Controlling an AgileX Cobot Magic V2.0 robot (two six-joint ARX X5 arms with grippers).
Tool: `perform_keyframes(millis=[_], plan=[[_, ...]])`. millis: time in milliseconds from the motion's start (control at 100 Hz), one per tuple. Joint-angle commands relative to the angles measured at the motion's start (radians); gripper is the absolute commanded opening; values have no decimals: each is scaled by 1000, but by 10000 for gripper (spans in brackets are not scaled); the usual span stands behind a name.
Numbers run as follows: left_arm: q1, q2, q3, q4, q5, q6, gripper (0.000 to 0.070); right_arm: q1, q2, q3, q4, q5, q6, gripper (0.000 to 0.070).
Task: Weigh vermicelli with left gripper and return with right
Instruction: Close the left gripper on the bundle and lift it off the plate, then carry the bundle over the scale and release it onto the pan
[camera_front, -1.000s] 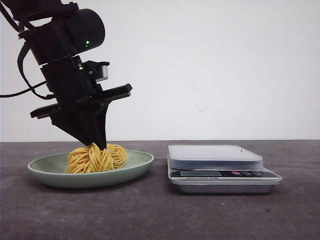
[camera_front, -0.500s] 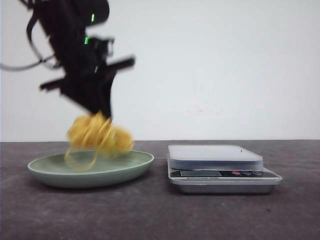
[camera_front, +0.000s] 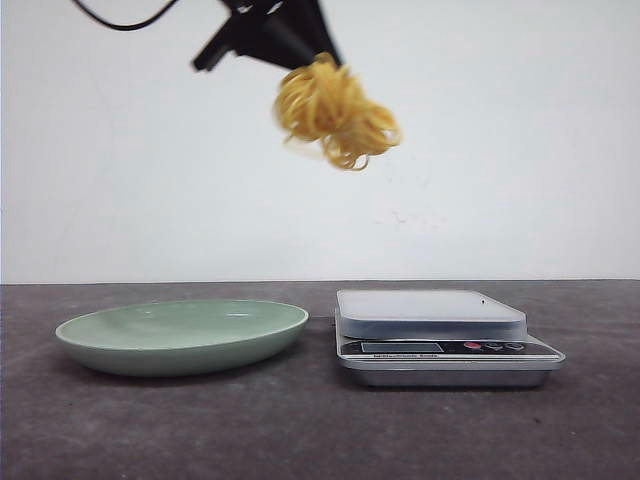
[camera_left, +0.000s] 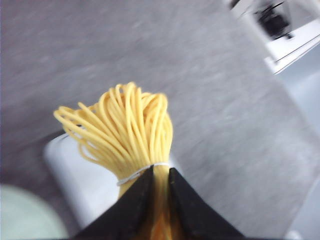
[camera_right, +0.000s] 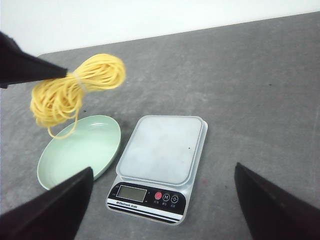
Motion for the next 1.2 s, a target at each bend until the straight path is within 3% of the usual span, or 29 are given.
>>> perform_keyframes(millis=[0,380,620,810,860,950,1000,1190], plan=[[-25,39,18,51,-6,-46,3,2,3,15,10,-8,-4,551],[-55,236,19,193,-31,-153,3,2,3,15,6,-11,-4,551],[-55,339,19,235,-32,-181,3,2,3,15,6,-11,-5,551],[-56,361,19,224,-23,-135,6,2,3,15,6,-11,-12,551],[-55,353,25,222,-19,-117,58,2,3,15,5,-11,-12,552],[-37,317,30,221,-19,-101,245,2,3,15,4,-12,-12,552],[-29,287,30,222,-26,-93,311,2,3,15,0,-16,-13,553],[7,114,30,193,-29,-31,318,2,3,15,-2,-28,-15,553]])
